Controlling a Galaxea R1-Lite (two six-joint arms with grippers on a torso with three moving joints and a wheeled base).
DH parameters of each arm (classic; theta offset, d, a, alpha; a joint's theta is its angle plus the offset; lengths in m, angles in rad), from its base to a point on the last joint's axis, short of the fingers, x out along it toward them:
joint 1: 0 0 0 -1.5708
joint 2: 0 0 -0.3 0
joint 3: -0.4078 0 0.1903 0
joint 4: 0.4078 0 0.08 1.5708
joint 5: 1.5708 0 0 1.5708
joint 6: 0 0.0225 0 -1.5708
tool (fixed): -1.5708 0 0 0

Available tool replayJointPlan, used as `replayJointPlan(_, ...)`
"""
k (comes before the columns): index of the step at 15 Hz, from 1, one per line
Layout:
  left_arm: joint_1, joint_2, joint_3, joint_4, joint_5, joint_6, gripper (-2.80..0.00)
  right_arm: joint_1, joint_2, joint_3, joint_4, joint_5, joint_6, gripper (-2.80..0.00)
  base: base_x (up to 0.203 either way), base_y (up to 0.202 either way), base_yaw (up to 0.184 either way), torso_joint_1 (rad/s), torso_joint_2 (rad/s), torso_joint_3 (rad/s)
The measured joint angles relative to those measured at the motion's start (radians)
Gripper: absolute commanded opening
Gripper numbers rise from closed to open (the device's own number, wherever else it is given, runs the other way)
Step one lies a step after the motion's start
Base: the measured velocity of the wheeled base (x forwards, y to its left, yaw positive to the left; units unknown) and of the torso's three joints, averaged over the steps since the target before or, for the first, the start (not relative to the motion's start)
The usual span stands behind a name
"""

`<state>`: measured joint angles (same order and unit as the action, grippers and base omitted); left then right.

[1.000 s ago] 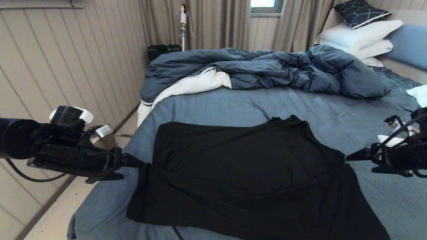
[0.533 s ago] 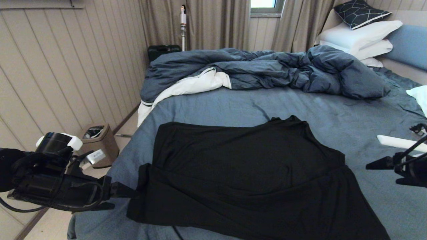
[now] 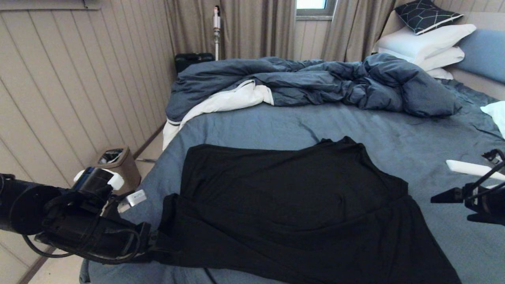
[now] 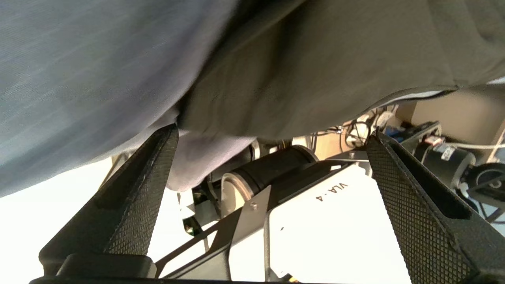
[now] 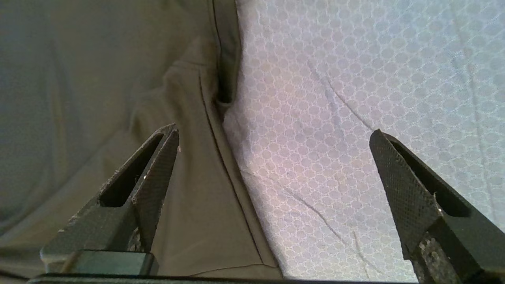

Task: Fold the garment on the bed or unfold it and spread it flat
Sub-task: Fold the black T-shirt

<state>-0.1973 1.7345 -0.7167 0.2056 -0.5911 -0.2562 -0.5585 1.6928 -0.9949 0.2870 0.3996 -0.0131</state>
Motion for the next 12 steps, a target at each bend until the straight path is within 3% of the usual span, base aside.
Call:
replayJointPlan(3, -0.031, 0.027, -0.012, -0.031, 0.002, -0.017, 0.00, -0.003, 0.020, -0.002, -0.001, 0.000, 0.000, 0.00, 0.000, 0.000, 0.000, 0.000, 0.00, 0.000)
replayJointPlan(4, -0.033, 0.035, -0.017, -0.036, 0.003, -0.018, -0.95, -0.003, 0.027, -0.002, -0.002, 0.000, 0.000, 0.00, 0.000, 0.000, 0.000, 0.000, 0.00, 0.000)
replayJointPlan(5, -0.035, 0.044, -0.019, -0.037, 0.005, -0.018, -2.80, -0.001, 0.033, -0.003, -0.001, 0.000, 0.000, 0.00, 0.000, 0.000, 0.000, 0.000, 0.00, 0.000)
replayJointPlan(12, -0.037, 0.073, -0.027, -0.050, 0.001, -0.017, -2.80, -0.002, 0.042, 0.004, 0.006, 0.000, -0.002, 0.00, 0.000, 0.000, 0.000, 0.000, 0.00, 0.000)
